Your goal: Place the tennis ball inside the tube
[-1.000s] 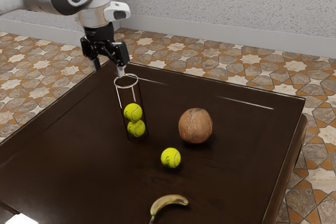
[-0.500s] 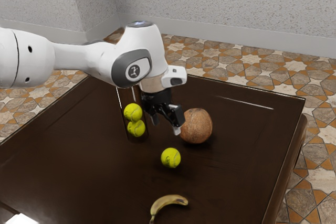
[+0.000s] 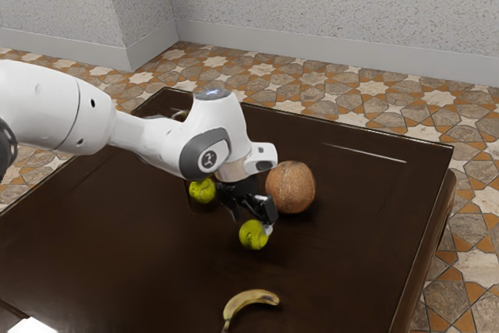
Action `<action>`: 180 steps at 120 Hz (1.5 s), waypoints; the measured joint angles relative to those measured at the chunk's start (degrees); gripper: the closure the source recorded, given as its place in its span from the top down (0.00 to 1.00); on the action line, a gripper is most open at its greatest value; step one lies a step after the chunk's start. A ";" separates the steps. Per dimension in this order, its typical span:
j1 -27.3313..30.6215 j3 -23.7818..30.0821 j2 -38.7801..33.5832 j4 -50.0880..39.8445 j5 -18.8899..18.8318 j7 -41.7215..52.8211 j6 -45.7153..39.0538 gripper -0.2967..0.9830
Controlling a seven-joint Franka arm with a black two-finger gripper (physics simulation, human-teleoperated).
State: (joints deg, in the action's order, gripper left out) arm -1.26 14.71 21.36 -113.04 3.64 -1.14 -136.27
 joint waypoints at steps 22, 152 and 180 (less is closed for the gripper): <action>0.06 -0.21 3.23 0.88 0.03 0.03 -2.00 0.77; 3.41 -0.31 -16.47 12.20 -4.03 -1.19 20.86 0.48; 8.31 -0.50 -14.65 19.53 -6.12 -1.23 27.87 0.47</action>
State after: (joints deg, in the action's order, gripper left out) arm 7.05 14.21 6.71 -93.52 -2.48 -2.37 -108.41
